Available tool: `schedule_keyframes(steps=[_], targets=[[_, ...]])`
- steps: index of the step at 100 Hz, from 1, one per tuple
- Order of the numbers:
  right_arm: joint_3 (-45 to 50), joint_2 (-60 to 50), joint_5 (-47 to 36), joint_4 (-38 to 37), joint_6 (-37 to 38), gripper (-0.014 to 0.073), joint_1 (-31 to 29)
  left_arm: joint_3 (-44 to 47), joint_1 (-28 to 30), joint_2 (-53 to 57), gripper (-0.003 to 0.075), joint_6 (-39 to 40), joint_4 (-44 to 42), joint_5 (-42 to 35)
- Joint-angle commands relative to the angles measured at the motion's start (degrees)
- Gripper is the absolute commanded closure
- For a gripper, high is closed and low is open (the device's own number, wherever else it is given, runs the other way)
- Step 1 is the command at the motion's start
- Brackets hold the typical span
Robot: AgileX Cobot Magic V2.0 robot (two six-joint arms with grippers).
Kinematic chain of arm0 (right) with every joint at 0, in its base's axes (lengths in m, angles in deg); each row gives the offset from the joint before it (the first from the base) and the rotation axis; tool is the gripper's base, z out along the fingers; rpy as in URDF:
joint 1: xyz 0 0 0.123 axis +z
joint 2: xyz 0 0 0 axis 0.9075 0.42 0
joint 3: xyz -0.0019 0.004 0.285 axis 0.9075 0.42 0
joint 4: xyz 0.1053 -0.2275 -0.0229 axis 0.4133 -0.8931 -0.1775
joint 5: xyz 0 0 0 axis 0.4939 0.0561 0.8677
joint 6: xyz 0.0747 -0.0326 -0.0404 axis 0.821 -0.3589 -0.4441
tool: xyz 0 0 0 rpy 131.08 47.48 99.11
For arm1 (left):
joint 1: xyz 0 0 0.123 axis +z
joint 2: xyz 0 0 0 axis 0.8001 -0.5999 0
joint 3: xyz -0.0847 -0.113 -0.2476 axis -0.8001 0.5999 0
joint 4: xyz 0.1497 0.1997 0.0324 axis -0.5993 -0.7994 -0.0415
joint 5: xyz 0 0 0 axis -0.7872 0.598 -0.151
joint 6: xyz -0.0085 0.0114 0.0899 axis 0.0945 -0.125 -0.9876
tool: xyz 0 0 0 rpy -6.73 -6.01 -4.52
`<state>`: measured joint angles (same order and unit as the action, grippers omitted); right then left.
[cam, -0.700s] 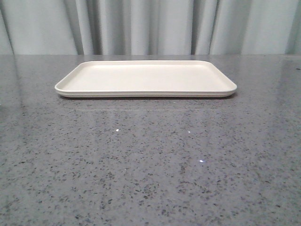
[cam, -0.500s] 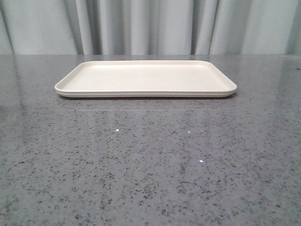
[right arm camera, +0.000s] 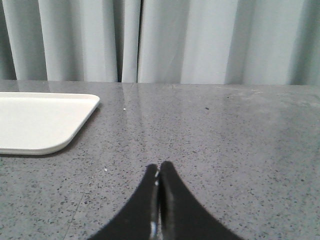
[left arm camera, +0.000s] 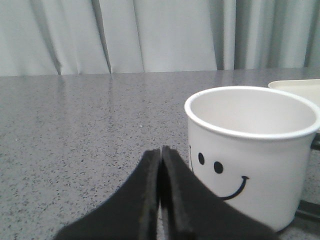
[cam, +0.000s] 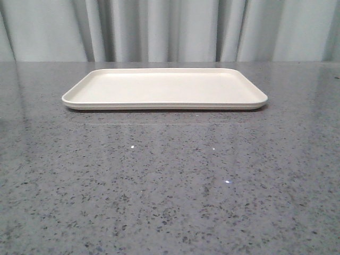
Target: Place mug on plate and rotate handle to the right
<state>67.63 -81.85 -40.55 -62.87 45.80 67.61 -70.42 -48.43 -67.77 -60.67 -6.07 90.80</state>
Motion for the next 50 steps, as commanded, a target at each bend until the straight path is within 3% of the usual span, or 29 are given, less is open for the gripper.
schedule_keyframes(steps=[1,33,50], targets=[[0.0,-1.3,-4.4,-0.6,-0.2,0.0662,0.0,0.3,-0.1,1.8,0.0739,0.1,0.5,-5.6],[-0.5,-1.3,-7.6,-0.6,-0.2,0.0662,0.0,-0.8,-0.1,1.8,0.0739,0.1,0.5,-7.0],[-4.8,-0.8,-2.8,-0.6,-0.2,0.0662,0.0,-6.5,-0.1,0.0,0.0739,0.1,-0.1,-2.7]])
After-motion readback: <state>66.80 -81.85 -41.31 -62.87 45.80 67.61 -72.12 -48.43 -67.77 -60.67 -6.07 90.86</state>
